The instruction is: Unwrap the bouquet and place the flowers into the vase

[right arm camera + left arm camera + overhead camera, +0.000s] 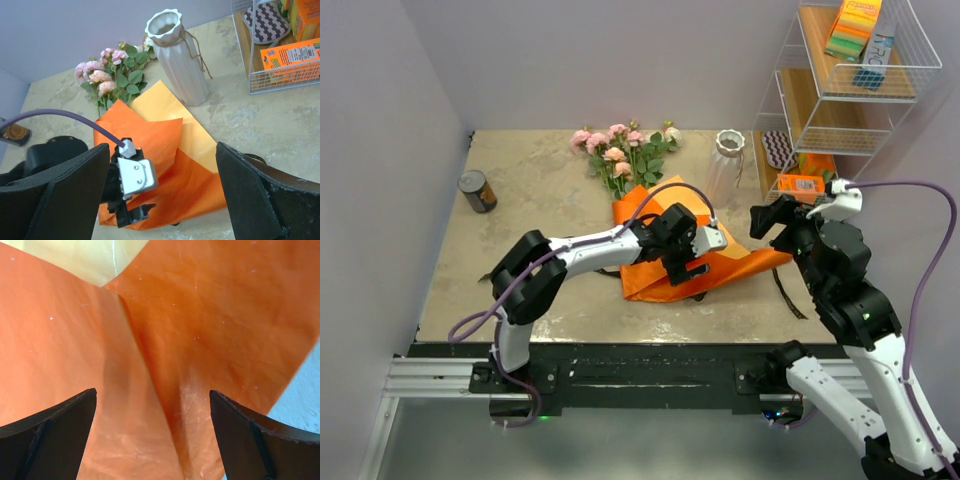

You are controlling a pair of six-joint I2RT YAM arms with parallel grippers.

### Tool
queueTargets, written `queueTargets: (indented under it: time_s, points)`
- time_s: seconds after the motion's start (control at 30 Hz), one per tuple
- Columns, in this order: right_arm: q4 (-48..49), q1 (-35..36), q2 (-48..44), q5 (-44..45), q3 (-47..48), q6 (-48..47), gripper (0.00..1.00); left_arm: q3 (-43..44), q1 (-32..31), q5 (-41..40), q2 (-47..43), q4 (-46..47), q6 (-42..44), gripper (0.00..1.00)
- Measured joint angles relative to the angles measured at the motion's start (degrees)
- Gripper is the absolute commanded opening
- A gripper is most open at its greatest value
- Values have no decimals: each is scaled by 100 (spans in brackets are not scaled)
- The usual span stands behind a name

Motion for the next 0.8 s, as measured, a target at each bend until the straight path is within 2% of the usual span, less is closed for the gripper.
queueTargets:
  time_s: [0.27, 0.37, 0.4, 0.47, 0.5, 0.57, 0.8]
  points:
    - [-116, 0, -144, 20, 48, 0, 88, 9, -94, -691, 337, 236, 37, 97]
    - [-120, 0, -140, 17, 48, 0, 87, 9, -96, -1115, 435, 450, 37, 74]
    - [-120, 0, -140, 15, 48, 0, 86, 7, -101, -1211, 448, 496, 50, 59]
    - [-120, 0, -140, 7, 48, -2, 86, 4, -105, -1386, 452, 568, 74, 41]
    - [-120, 0, -138, -4, 48, -2, 86, 4, -114, -1464, 450, 621, 85, 25]
    - [-101, 0, -133, -13, 48, -2, 85, 0, -131, -1596, 442, 691, 103, 17]
    - [61, 0, -2, -70, 48, -2, 84, -439, -164, -2100, -74, 844, 136, 10]
